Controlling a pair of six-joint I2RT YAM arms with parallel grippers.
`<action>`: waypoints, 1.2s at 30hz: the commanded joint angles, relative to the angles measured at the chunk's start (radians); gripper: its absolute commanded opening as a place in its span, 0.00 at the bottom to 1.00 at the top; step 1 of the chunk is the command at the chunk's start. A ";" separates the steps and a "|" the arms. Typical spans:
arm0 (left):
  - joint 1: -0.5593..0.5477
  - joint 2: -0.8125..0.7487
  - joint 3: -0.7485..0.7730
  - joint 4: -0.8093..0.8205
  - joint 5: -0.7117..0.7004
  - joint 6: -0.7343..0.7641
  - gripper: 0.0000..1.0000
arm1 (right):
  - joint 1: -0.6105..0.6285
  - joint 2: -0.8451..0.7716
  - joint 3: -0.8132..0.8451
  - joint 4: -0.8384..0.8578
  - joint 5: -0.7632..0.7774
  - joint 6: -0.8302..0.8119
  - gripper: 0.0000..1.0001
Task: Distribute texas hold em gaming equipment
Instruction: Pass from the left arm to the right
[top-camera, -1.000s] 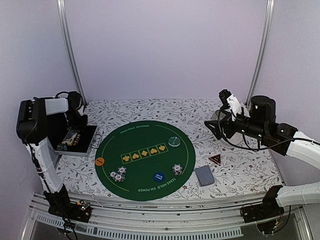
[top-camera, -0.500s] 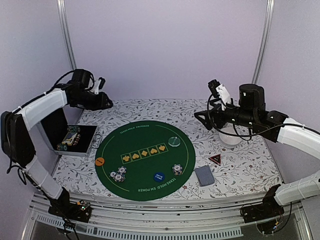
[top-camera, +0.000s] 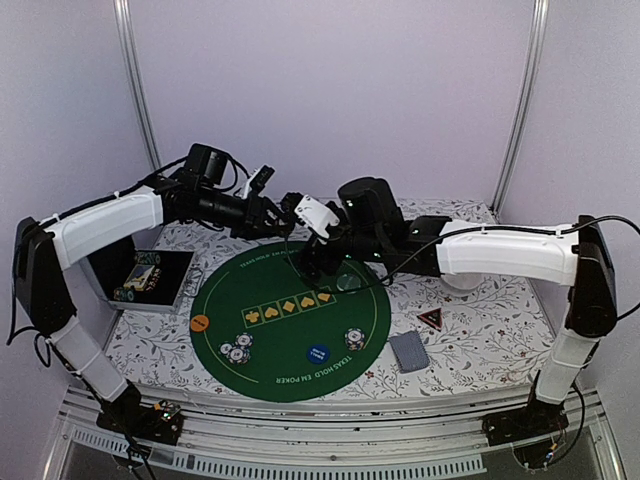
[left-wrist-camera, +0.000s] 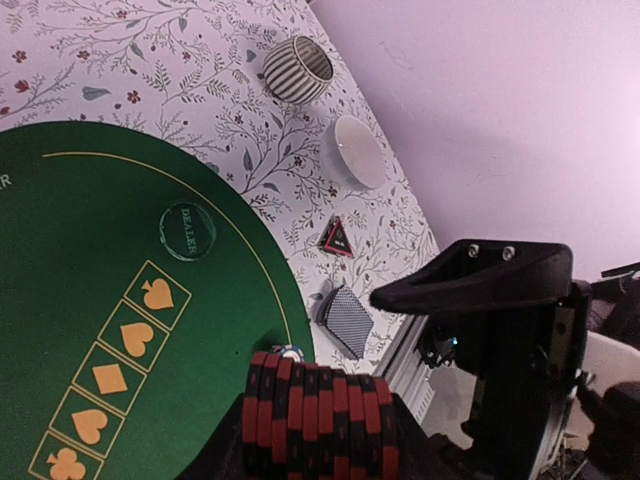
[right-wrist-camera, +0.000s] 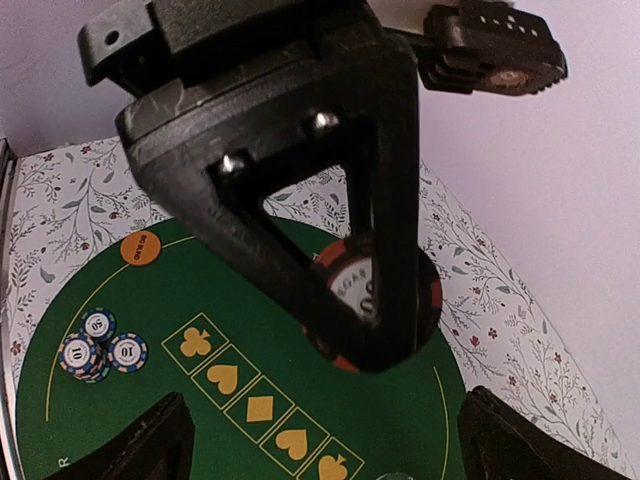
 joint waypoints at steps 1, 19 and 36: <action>-0.018 0.012 -0.026 0.053 0.079 -0.026 0.00 | 0.004 0.085 0.117 0.009 0.054 -0.055 0.93; -0.023 0.021 -0.041 0.053 0.116 -0.032 0.00 | 0.003 0.170 0.193 -0.004 0.036 -0.177 0.56; -0.023 0.025 -0.040 0.038 0.127 -0.019 0.00 | -0.005 0.130 0.148 -0.016 -0.009 -0.239 0.66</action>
